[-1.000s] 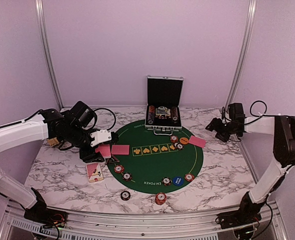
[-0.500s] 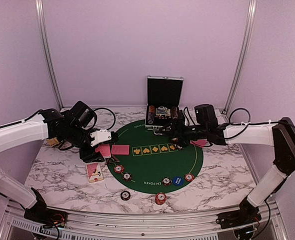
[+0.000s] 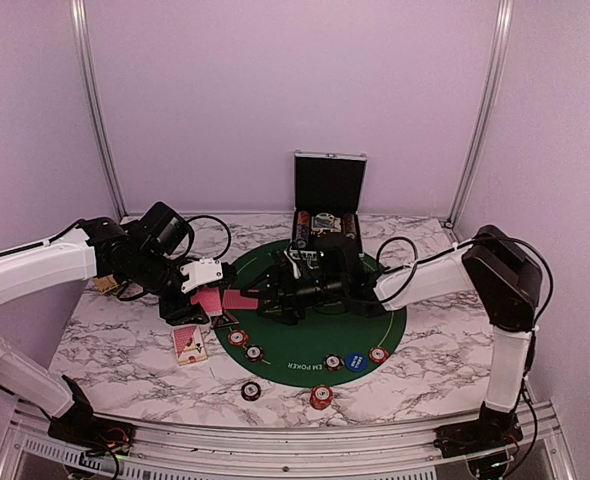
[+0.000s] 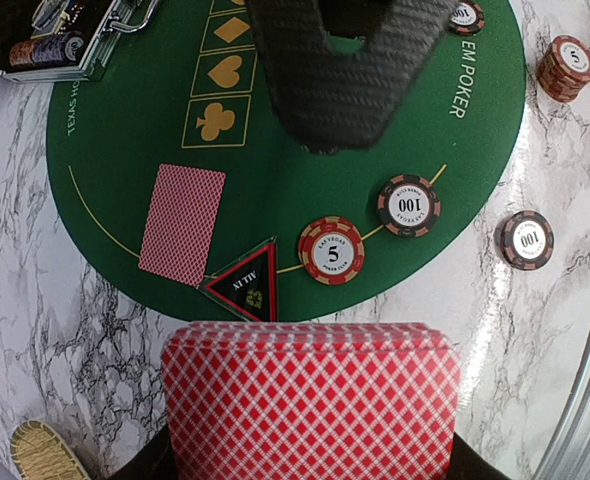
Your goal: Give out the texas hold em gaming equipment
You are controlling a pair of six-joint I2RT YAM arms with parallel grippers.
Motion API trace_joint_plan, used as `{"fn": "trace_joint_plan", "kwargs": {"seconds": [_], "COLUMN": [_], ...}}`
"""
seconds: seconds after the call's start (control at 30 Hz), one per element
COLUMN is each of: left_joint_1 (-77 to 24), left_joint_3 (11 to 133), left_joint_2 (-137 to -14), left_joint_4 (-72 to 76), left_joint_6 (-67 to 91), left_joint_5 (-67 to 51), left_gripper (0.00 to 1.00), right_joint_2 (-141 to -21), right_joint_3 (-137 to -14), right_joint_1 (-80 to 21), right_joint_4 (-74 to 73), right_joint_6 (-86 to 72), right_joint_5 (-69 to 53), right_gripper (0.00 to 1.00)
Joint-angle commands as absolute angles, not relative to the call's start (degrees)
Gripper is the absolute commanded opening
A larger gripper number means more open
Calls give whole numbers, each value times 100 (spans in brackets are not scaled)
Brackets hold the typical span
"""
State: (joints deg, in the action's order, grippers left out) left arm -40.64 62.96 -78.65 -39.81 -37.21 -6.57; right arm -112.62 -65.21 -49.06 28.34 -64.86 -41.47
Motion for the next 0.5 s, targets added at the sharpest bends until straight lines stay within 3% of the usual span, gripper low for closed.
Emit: {"fn": "trace_joint_plan", "kwargs": {"seconds": [0.0,0.47], "left_joint_1": [-4034,-4033], "left_joint_3": [6410,6459], "left_joint_2": [-7762,-7837], "left_joint_4": [-3988,-3963], "left_joint_6": [-3712,-3826], "left_joint_5": [-748,-848], "left_gripper": [0,0], "right_joint_2": [-11639,-12362], "right_joint_3": [-7100,-7809], "right_joint_1": [-5155,-5373], "right_joint_4": [3557,3698], "right_joint_6": [-6924,-7146], "right_joint_5": [-4384,-4595], "right_gripper": [89,89]}}
